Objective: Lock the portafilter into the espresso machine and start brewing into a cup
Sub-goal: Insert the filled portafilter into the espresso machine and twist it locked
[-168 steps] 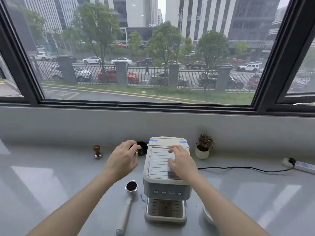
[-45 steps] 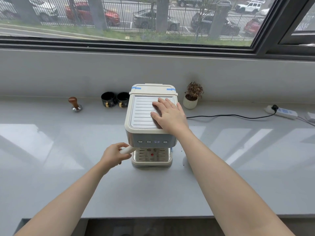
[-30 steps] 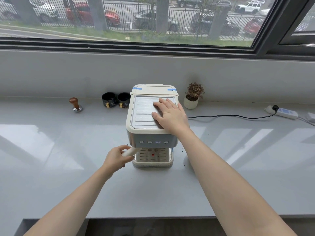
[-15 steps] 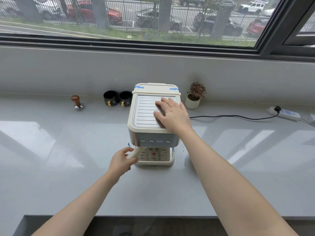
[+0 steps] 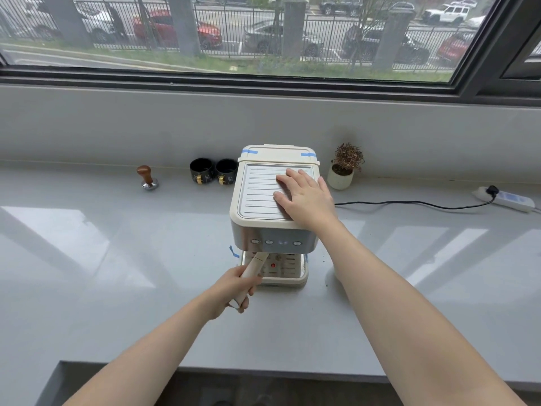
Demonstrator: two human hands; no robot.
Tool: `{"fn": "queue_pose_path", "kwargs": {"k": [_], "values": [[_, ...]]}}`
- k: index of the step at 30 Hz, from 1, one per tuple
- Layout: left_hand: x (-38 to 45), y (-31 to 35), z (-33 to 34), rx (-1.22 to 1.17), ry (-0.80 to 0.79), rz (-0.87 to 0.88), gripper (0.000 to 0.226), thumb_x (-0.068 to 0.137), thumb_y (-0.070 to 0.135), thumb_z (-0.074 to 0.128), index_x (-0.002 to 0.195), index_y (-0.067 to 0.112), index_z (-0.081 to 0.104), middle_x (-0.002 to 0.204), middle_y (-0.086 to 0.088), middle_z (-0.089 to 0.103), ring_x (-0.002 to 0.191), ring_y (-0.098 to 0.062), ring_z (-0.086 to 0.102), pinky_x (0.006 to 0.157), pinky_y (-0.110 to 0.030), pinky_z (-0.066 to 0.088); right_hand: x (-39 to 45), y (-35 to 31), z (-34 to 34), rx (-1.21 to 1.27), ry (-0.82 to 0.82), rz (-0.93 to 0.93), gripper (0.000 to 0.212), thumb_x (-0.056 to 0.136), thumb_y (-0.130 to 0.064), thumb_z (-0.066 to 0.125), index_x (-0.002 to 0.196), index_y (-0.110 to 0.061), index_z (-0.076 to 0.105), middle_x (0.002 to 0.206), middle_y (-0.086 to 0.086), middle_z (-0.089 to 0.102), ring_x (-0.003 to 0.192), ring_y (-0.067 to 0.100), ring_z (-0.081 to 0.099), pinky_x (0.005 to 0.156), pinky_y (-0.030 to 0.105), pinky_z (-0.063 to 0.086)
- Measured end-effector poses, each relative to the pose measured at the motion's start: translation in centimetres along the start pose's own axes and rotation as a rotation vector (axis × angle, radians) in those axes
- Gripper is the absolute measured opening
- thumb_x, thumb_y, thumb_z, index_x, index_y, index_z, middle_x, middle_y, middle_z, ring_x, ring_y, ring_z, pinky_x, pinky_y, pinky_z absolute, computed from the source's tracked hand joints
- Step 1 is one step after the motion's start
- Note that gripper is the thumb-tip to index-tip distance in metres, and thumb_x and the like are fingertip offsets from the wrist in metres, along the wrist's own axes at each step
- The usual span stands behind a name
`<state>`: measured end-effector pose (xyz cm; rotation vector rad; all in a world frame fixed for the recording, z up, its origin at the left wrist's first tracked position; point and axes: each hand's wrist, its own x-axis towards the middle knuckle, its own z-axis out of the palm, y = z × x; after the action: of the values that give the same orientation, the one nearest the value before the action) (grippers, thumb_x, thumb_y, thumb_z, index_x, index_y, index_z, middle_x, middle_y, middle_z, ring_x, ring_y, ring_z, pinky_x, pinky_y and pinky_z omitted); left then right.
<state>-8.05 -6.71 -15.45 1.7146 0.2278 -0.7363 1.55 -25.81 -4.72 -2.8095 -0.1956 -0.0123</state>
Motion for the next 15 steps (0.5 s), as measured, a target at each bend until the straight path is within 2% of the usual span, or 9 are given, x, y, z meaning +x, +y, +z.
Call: {"fn": "queue_pose_path", "kwargs": {"k": [2, 5, 11, 15], "values": [[0.1, 0.0, 0.0, -0.083, -0.036, -0.031, 0.018, 0.091, 0.022, 0.062, 0.097, 0.008, 0.052, 0.061, 0.000, 0.048, 0.041, -0.016, 0.040, 0.041, -0.025, 0.036, 0.0, 0.0, -0.1, 0.019, -0.020, 0.010, 0.052, 0.094, -0.056, 0.029, 0.144, -0.041, 0.030, 0.162, -0.015, 0.017, 0.150, 0.009, 0.007, 0.119, 0.055, 0.011], [0.4, -0.3, 0.5, -0.133, 0.018, -0.048, 0.015, 0.091, 0.021, 0.061, 0.096, 0.009, 0.053, 0.059, 0.001, 0.044, 0.040, -0.014, 0.033, 0.040, -0.023, 0.028, -0.2, -0.1, -0.3, 0.024, -0.038, 0.015, 0.057, 0.091, -0.063, 0.032, 0.144, -0.041, 0.029, 0.162, -0.016, 0.015, 0.150, 0.008, 0.005, 0.117, 0.057, 0.014], [0.8, -0.7, 1.8, -0.139, 0.193, -0.019, 0.014, 0.088, 0.018, 0.062, 0.081, 0.011, 0.053, 0.056, -0.001, 0.042, 0.036, -0.015, 0.031, 0.037, -0.021, 0.026, -0.5, -0.4, -0.2, 0.014, -0.013, 0.039, 0.057, 0.091, -0.063, 0.031, 0.145, -0.042, 0.028, 0.161, -0.017, 0.015, 0.150, 0.006, 0.006, 0.114, 0.051, 0.020], [0.7, -0.9, 3.2, -0.190, 0.282, -0.007, 0.018, 0.087, 0.020, 0.064, 0.080, 0.009, 0.051, 0.052, 0.001, 0.043, 0.036, -0.015, 0.031, 0.038, -0.022, 0.025, -0.6, -0.4, 0.0, 0.019, 0.004, 0.045, 0.053, 0.093, -0.060, 0.029, 0.144, -0.043, 0.029, 0.161, -0.019, 0.017, 0.150, 0.005, 0.006, 0.115, 0.049, 0.022]]}}
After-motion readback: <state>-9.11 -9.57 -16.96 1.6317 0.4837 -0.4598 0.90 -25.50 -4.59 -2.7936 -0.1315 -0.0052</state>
